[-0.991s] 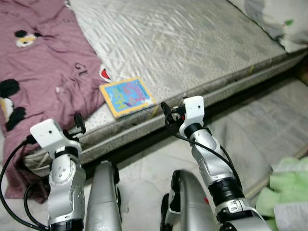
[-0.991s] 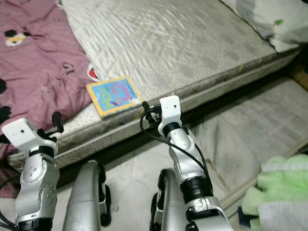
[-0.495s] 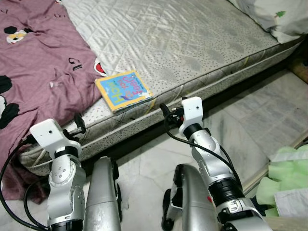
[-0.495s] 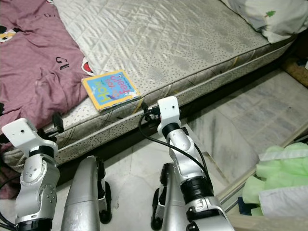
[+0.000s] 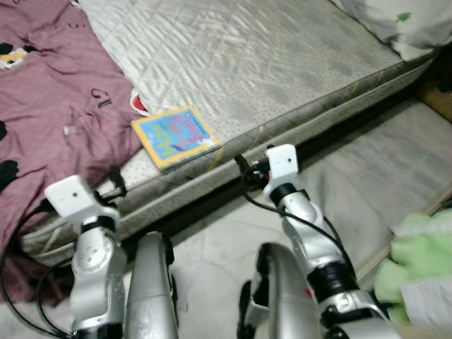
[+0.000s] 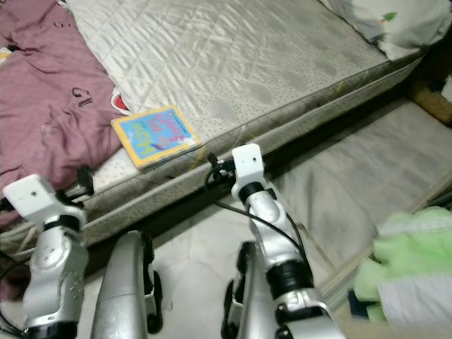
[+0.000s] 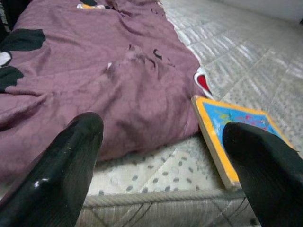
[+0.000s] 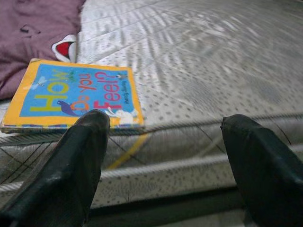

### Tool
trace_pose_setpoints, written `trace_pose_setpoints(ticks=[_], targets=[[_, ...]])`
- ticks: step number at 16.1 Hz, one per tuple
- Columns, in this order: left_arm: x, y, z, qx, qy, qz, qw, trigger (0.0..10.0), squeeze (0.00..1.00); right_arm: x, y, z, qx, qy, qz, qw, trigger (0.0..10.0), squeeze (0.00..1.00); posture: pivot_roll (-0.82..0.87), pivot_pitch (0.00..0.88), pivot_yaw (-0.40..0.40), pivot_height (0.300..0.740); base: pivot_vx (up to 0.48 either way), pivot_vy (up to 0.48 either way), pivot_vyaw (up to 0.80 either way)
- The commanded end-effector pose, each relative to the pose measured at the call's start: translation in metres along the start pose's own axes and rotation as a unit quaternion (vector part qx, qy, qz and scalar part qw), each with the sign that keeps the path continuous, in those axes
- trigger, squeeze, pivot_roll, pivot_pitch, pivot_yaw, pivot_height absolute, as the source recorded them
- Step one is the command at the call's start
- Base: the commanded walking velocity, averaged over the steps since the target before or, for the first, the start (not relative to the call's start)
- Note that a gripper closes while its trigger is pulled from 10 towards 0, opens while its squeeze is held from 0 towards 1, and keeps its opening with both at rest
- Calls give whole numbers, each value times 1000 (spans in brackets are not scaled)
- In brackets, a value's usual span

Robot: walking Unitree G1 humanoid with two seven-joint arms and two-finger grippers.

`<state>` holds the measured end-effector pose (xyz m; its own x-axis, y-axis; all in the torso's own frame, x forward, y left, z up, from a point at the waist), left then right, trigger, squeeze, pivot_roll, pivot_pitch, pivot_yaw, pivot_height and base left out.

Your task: Clean up the room

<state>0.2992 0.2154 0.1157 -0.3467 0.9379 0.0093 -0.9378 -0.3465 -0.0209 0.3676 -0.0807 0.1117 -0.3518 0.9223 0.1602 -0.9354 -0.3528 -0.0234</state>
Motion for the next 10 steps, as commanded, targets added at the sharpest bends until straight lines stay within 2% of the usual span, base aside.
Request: trace_pose_setpoints(ticks=[1,2,6,10], targets=[[6,2,0,-1,-5,9,1000,10000,0,7,-1,1,-3,5,15,1000,10000,0,83,226,-76,568,285,0,775],[6,2,0,-1,-5,10,1000,10000,0,7,-1,1,-3,4,15,1000,10000,0,84,226,-77,568,289,0,769],[5,2,-2,5,-2,10,1000,10000,0,4,-2,-1,1,-1,9,1000,10000,0,82,233,-76,568,285,0,0],[-1,-1,-14,32,3,-2,999,10000,0,3,-2,-1,2,-1,3,1000,10000,0,81,239,-79,568,0,0,0]])
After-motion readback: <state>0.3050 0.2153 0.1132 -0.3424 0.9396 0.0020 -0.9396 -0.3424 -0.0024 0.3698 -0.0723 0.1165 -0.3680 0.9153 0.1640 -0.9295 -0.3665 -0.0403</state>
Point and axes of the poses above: a point about 5 cm out from each wrist's last joint towards the gripper, its own y axis pointing back from the gripper into the wrist, its own z axis along the axis of the wrist's last joint, x = y × z, the point moved 4 cm from there along -y, pointing out of the wrist towards the gripper, and after that the axes turned 14 degrees about -y, right-handed, at the moved point
